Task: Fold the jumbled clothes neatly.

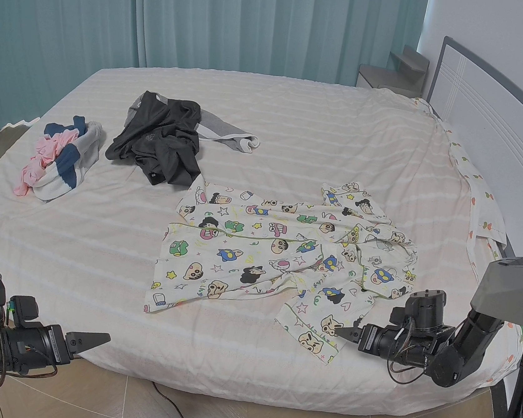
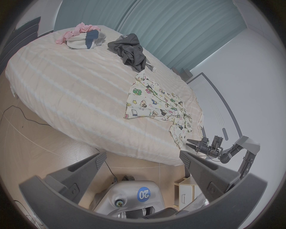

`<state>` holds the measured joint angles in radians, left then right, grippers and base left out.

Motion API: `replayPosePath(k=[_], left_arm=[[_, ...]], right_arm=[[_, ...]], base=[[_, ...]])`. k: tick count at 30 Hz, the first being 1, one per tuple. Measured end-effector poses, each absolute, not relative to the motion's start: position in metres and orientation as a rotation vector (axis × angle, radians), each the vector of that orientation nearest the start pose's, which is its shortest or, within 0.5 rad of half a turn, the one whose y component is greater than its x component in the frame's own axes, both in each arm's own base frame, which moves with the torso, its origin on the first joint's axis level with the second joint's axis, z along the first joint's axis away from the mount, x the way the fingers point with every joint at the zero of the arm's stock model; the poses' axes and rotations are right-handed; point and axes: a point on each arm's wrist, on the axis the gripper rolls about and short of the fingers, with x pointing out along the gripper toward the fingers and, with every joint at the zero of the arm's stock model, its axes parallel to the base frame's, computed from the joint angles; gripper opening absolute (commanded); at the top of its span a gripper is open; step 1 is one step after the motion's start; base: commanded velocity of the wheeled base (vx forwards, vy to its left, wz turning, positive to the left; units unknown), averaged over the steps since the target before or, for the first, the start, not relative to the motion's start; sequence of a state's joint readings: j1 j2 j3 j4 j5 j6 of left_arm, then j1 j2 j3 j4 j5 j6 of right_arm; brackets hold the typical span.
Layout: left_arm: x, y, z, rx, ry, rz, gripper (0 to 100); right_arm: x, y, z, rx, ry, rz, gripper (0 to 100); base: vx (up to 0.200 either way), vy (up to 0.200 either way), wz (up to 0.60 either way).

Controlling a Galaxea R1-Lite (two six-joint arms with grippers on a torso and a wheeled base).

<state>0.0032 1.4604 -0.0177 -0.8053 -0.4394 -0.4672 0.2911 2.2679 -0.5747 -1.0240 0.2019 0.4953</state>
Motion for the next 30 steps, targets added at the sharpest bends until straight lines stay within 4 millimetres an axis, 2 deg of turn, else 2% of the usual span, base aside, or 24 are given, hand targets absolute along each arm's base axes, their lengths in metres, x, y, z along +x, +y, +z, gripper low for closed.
replayPosePath(k=[7,15,26,30], left_arm=[[0.145,-0.009,0.075,-0.586,0.719,-0.268,100],[0.145,-0.009,0.074,-0.586,0.721,-0.268,100],[0.145,-0.009,0.074,-0.587,0.721,-0.267,100],[0.145,-0.009,0.074,-0.587,0.721,-0.267,100]], right_arm=[[0.323,0.116,-0.031,0.427,0.783,0.328,100],[0.327,0.124,-0.037,0.422,0.786,0.347,100],[0.320,0.142,-0.032,0.454,0.788,0.386,100],[0.313,0.157,-0.031,0.476,0.804,0.403,100]], base=[[0.000,0.000,0.00],[0.000,0.000,0.00],[0.000,0.000,0.00],[0.000,0.000,0.00]])
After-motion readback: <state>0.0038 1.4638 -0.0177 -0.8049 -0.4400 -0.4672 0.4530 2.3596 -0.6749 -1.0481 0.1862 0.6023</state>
